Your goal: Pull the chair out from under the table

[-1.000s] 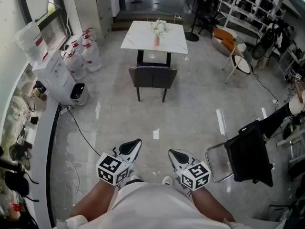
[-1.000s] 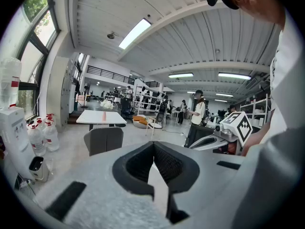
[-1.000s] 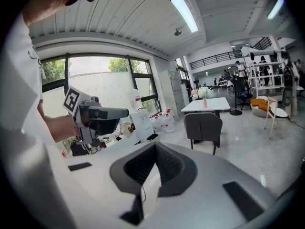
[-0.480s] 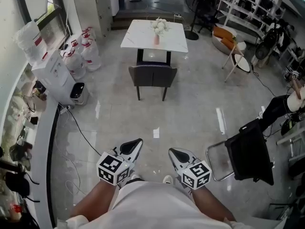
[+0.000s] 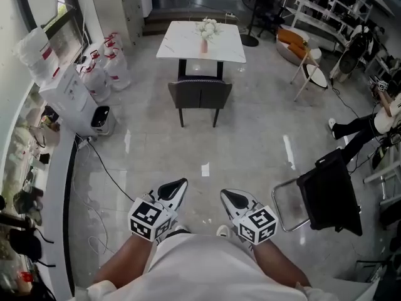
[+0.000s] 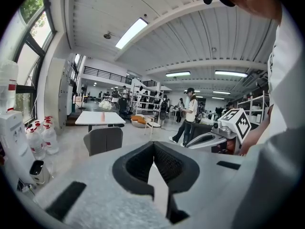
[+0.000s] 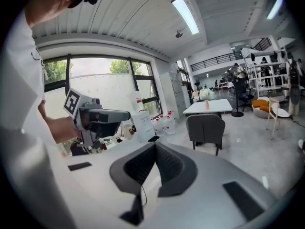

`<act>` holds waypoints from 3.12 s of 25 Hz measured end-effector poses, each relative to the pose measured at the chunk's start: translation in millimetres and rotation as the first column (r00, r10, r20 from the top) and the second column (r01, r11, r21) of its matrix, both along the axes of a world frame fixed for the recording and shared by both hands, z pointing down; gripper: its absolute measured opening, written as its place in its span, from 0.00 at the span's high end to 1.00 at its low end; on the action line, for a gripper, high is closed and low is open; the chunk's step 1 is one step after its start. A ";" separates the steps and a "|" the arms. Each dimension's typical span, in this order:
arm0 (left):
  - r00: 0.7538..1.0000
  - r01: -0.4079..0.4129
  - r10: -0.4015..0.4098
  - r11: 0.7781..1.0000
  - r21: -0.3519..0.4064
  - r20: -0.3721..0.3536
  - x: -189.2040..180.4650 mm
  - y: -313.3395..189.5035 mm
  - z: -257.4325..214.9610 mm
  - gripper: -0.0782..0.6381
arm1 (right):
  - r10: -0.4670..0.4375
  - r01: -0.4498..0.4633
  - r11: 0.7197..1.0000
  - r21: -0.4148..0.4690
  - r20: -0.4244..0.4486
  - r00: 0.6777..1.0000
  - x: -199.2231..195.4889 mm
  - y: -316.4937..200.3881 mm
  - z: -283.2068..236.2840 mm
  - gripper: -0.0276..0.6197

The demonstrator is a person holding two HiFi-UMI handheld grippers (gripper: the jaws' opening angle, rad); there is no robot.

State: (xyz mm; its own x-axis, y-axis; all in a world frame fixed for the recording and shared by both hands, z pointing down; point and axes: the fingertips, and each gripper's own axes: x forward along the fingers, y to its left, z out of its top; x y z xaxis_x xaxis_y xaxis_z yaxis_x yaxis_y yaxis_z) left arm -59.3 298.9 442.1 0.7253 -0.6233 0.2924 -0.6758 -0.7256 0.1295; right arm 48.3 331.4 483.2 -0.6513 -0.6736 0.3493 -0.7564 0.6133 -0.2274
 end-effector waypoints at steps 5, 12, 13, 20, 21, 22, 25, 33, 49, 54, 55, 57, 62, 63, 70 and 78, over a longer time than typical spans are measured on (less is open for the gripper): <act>1.000 -0.009 0.009 1.000 -0.011 0.008 -10.3 -1.7 3.4 0.88 | -0.006 0.006 1.000 0.001 0.005 1.000 -12.8 -0.3 -0.5 0.95; 0.999 -0.044 0.044 0.999 0.003 0.020 -30.9 -1.0 1.3 0.88 | -0.024 0.024 1.000 0.015 -0.024 0.999 -45.1 3.3 -1.2 0.95; 0.999 -0.047 0.047 0.999 0.004 0.019 -34.4 -1.4 1.6 0.88 | -0.018 0.018 1.000 0.013 -0.027 0.999 -48.0 3.1 -0.4 0.95; 0.999 -0.046 0.045 0.999 0.019 0.012 -62.6 0.8 4.5 0.88 | 0.018 -0.018 1.000 0.001 -0.023 1.000 -69.8 5.9 3.9 0.95; 0.999 -0.045 0.045 0.999 0.016 0.011 -67.1 2.1 6.0 0.88 | 0.021 -0.021 1.000 0.003 -0.016 1.000 -74.2 6.9 3.5 0.95; 0.999 -0.044 0.044 0.999 0.011 0.011 -71.9 3.3 8.0 0.88 | 0.025 -0.025 1.000 0.007 -0.007 1.000 -78.9 7.6 2.6 0.95; 0.999 -0.039 0.039 0.999 -0.012 0.006 -85.4 6.1 16.5 0.88 | 0.028 -0.028 1.000 0.013 0.002 1.000 -91.5 8.6 1.2 0.95; 0.998 -0.054 0.054 0.997 -0.045 -0.015 -85.0 4.1 30.8 0.88 | 0.055 -0.055 0.998 -0.025 0.018 0.998 -92.7 2.8 10.6 0.95; 0.997 -0.033 0.025 0.993 -0.112 -0.073 -60.7 -76.6 33.5 0.88 | 0.068 -0.068 0.998 -0.015 0.046 0.997 -64.4 -89.2 12.7 0.95; 0.998 -0.020 0.013 0.993 -0.118 -0.056 -52.9 -119.8 34.3 0.88 | 0.088 -0.087 0.996 -0.013 0.063 0.994 -49.3 -137.4 10.0 0.95; 0.999 -0.019 0.013 0.993 -0.117 -0.051 -49.7 -127.7 33.9 0.88 | 0.090 -0.089 0.996 -0.015 0.070 0.993 -45.8 -146.8 9.0 0.95; 0.999 -0.016 0.012 0.994 -0.108 -0.040 -43.1 -144.6 31.8 0.88 | 0.104 -0.102 0.994 -0.027 0.109 0.989 -38.3 -167.0 5.4 0.95; 0.999 -0.007 0.003 0.995 -0.100 -0.038 -25.5 -186.1 26.6 0.88 | 0.124 -0.119 0.992 -0.038 0.173 0.977 -20.4 -213.5 -6.1 0.95; 0.999 -0.007 0.003 0.995 -0.100 -0.039 -21.2 -192.6 26.1 0.88 | 0.123 -0.119 0.992 -0.036 0.170 0.978 -15.5 -220.1 -6.7 0.95; 0.999 0.039 -0.041 0.998 -0.057 -0.035 -1.6 -247.0 10.8 0.88 | 0.124 -0.121 0.992 -0.024 0.149 0.981 26.5 -262.3 -11.8 0.95; 0.998 0.055 -0.055 0.997 -0.053 0.004 27.1 -277.9 16.9 0.88 | 0.076 -0.076 0.997 -0.007 0.156 0.985 46.4 -304.8 -10.5 0.95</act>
State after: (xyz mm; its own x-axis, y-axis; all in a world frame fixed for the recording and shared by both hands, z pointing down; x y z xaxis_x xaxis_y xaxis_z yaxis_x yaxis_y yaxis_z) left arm -32.2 21.0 459.0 0.6893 -0.6462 0.3275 -0.7151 -0.6793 0.1648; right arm 94.7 26.7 472.8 -0.6449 -0.7227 0.2486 -0.7559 0.5553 -0.3468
